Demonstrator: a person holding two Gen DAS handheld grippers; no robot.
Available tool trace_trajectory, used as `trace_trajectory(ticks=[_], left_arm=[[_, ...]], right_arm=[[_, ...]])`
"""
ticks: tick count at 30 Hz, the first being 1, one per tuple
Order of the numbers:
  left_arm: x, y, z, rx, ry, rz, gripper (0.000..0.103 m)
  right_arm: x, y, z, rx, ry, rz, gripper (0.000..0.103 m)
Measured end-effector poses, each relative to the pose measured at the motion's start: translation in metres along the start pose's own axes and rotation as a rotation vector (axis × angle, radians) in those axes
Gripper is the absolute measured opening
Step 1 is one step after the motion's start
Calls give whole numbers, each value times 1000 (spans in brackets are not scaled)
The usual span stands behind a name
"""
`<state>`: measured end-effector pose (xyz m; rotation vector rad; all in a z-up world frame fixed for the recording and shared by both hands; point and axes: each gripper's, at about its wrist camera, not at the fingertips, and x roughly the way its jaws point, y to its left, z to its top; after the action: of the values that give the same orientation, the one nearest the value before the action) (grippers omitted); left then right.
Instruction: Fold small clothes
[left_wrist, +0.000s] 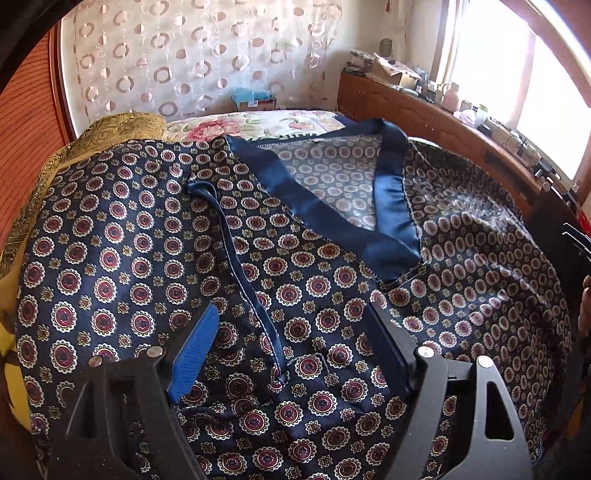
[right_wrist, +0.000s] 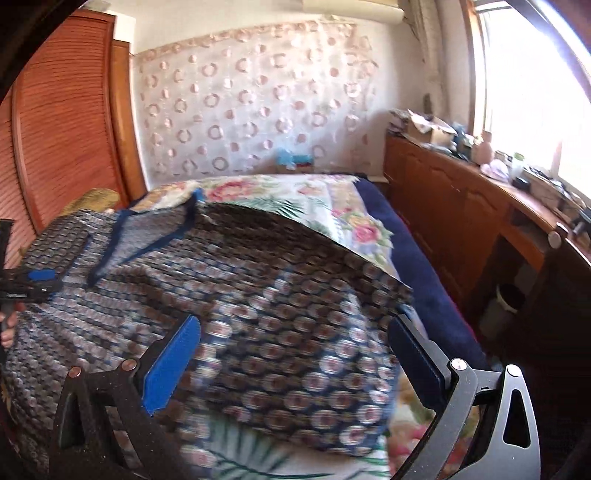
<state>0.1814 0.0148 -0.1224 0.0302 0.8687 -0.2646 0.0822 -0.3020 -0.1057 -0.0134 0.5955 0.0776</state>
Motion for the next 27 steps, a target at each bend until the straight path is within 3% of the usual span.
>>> trace_trajectory(ticks=[2,6,15,21,27], left_arm=[[4,-3,-1,10,12,7,81],[13,-5,-5,26,31,40,81],[21,-11,-4,58,40,53,86],[30,-18,-2,75,63,44,102],[31,-18,-1,74,65,44,103]], right_arm=[[5,-10,0,11,23,-10,99],[15,-19,-3,20,84,-14,87],[23,-58,-6,104,167,20,86],[25,-70,-15,176,206,83,83],[20,-77,-21,184,222,103,78]])
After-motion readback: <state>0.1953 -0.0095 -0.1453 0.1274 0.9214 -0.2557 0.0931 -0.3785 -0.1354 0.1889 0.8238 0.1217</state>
